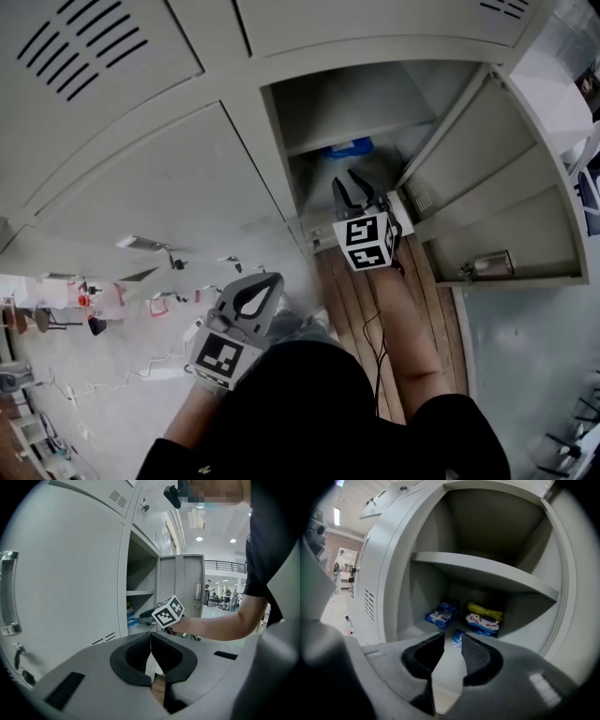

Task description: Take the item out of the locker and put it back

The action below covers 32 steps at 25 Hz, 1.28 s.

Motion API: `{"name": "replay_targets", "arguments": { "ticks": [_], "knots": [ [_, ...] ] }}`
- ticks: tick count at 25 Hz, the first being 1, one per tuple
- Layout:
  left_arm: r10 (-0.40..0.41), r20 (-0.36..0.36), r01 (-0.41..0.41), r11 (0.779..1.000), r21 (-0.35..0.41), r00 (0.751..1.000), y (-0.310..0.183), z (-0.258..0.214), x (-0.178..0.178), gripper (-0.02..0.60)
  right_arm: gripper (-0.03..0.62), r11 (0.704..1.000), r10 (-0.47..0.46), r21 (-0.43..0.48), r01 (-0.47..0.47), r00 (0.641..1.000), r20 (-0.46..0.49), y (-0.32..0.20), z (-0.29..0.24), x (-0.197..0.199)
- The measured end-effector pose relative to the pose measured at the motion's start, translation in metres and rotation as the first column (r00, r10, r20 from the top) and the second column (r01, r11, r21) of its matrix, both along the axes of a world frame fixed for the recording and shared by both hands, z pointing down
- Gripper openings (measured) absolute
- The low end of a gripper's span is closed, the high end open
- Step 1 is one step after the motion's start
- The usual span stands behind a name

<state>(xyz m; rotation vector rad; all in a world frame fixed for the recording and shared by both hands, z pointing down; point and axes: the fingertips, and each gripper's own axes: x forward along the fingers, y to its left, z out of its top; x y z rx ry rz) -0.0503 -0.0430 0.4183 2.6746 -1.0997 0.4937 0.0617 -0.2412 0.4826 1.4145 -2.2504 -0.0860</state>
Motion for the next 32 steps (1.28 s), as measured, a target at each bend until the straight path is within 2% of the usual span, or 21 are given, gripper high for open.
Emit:
{"name": "replay_targets", "arguments": {
  "ticks": [6,16,22,32],
  "knots": [
    [0.006,0.012,-0.006,1.0,-0.002,1.0,-0.006,0.002,-0.005,0.006,0.123,0.999,0.0,-0.047,-0.003,0.998,-0.069,-0.031,0.016,-0.007],
    [-0.027,0.022,0.028,1.0,-0.008,0.999,-0.014,0.005,-0.023,0.006,0.153,0.994,-0.009,-0.11,-0.009,0.987,-0.158,-0.066,0.041,-0.016],
    [-0.031,0.022,0.031,1.0,-0.006,0.999,-0.017,0.005,-0.027,0.006,0.163,0.989,-0.002,-0.149,-0.024,0.985,-0.174,-0.078,0.057,-0.015],
    [-0.031,0.009,0.031,1.0,-0.006,0.999,-0.019,0.005,-0.027,0.006,0.158,0.969,0.008,-0.245,-0.033,0.995,-0.103,-0.088,0.068,-0.008]
  ]
}}
